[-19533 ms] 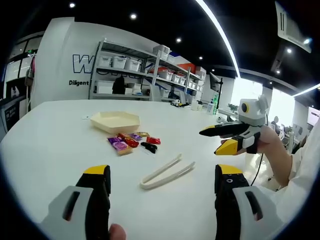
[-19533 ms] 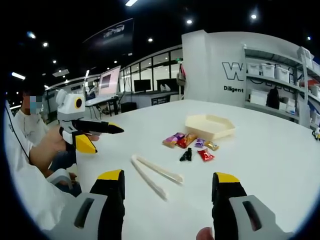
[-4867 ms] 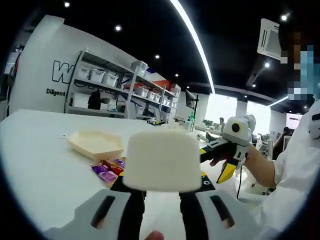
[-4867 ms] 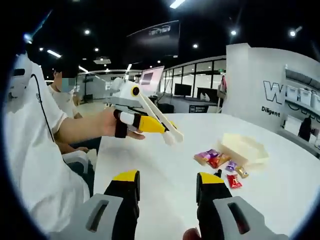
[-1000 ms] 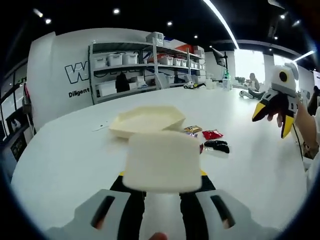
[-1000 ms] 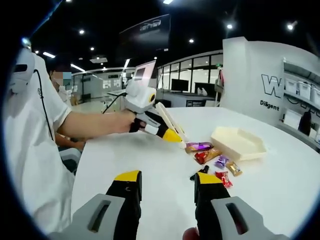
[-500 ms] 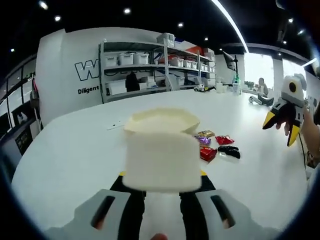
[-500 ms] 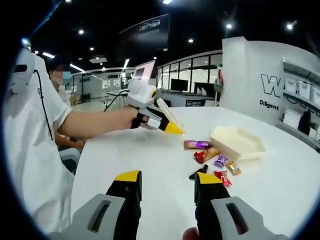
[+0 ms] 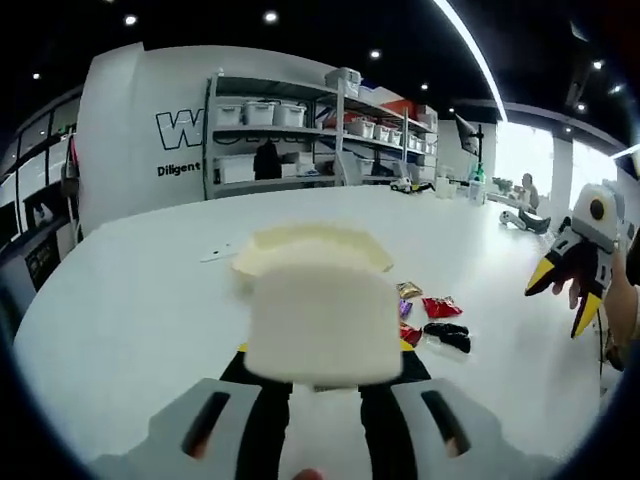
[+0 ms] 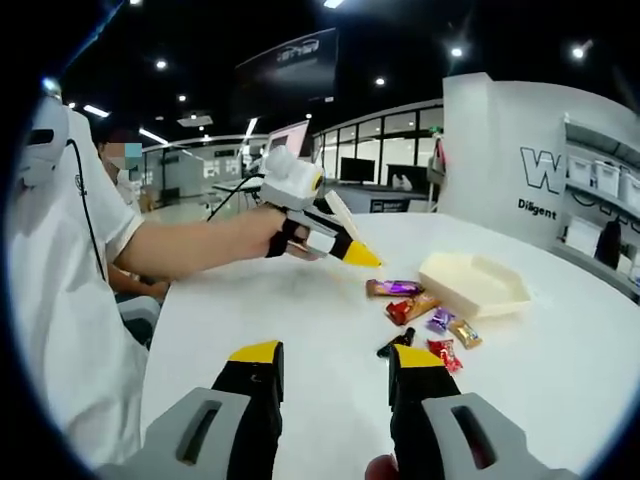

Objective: Place the target food into the container with the food tongs after gripping and lifting it, then release it inside without dropping or visibly crushing the food.

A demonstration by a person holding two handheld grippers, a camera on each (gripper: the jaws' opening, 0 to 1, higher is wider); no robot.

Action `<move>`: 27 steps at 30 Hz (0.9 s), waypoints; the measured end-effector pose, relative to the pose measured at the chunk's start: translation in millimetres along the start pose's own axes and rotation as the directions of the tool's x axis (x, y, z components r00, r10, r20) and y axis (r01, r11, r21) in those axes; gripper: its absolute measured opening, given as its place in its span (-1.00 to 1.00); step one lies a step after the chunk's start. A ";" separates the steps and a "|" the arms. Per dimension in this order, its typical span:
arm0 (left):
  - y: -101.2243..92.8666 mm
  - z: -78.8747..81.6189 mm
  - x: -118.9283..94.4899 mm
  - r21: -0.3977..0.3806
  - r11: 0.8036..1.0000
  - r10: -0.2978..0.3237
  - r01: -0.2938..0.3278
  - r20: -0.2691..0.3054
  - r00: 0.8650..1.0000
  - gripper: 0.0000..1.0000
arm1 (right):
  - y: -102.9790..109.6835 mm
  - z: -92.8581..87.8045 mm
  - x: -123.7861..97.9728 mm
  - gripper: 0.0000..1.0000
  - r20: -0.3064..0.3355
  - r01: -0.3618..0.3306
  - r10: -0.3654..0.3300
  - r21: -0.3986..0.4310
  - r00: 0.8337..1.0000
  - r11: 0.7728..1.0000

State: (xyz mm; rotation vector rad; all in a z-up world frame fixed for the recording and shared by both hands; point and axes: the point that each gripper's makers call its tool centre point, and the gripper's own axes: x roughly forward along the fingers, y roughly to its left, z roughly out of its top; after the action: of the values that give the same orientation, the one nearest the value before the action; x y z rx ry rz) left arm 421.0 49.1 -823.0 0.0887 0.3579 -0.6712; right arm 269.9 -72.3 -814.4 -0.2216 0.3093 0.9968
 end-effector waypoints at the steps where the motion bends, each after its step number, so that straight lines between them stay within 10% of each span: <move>1: -1.4 0.8 1.8 0.000 1.000 0.000 0.000 -0.002 1.000 -0.53 | -0.2 -0.3 -0.2 -0.26 -0.001 0.001 -0.001 0.000 1.000 1.000; 27: -1.8 -1.9 13.4 -0.041 0.999 0.034 -0.036 -0.045 0.998 -0.52 | -1.5 -1.0 -2.4 -0.24 0.000 0.008 -0.008 0.002 1.000 1.000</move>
State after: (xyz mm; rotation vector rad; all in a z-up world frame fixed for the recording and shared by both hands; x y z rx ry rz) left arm 429.0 40.2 -829.5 0.0703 0.4116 -0.6273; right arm 269.8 -75.3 -814.5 -0.2207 0.3097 0.9889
